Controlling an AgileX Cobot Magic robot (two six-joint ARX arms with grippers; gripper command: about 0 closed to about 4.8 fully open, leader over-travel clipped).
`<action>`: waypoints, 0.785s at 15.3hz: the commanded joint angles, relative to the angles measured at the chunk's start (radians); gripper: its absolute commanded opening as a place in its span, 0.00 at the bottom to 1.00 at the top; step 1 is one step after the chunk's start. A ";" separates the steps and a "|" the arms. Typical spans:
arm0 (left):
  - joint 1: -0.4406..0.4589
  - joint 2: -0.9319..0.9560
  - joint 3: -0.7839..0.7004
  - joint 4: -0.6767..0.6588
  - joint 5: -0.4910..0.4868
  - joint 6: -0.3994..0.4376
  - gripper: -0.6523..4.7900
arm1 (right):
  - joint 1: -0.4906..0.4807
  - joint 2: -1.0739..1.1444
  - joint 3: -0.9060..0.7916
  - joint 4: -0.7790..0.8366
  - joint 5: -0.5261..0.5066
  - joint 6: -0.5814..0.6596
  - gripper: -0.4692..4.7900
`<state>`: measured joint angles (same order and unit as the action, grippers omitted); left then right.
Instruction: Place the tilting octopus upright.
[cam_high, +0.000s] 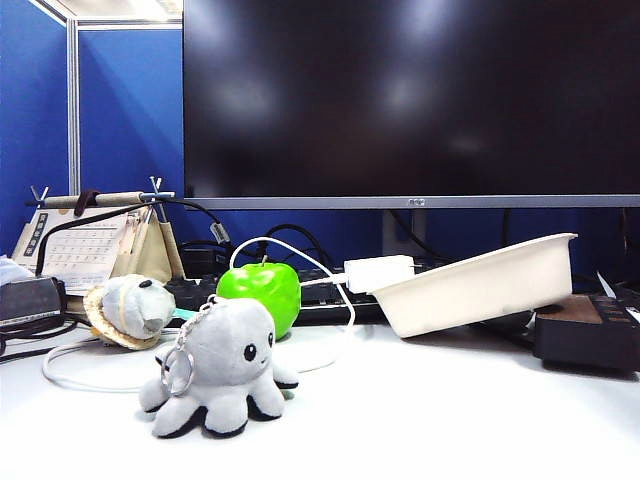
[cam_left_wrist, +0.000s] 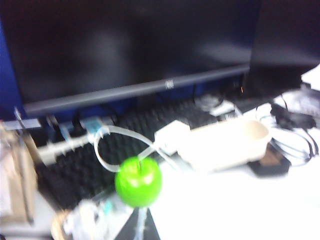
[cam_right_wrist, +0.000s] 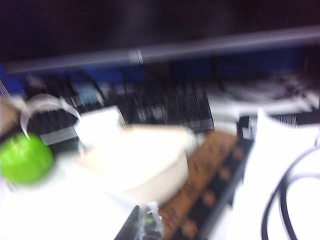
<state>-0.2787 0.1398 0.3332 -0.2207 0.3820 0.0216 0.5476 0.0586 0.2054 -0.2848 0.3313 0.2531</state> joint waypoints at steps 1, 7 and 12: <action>0.000 0.000 -0.005 -0.008 0.030 -0.050 0.11 | 0.000 -0.001 0.001 -0.036 0.003 0.005 0.09; 0.000 0.000 -0.005 -0.010 0.048 -0.070 0.11 | 0.000 -0.002 0.001 -0.035 0.006 0.005 0.09; 0.098 -0.004 -0.005 -0.003 0.049 -0.039 0.11 | 0.000 -0.002 0.001 -0.036 0.006 0.005 0.09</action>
<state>-0.2100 0.1360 0.3244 -0.2405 0.4278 -0.0189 0.5476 0.0582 0.2012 -0.3325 0.3336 0.2539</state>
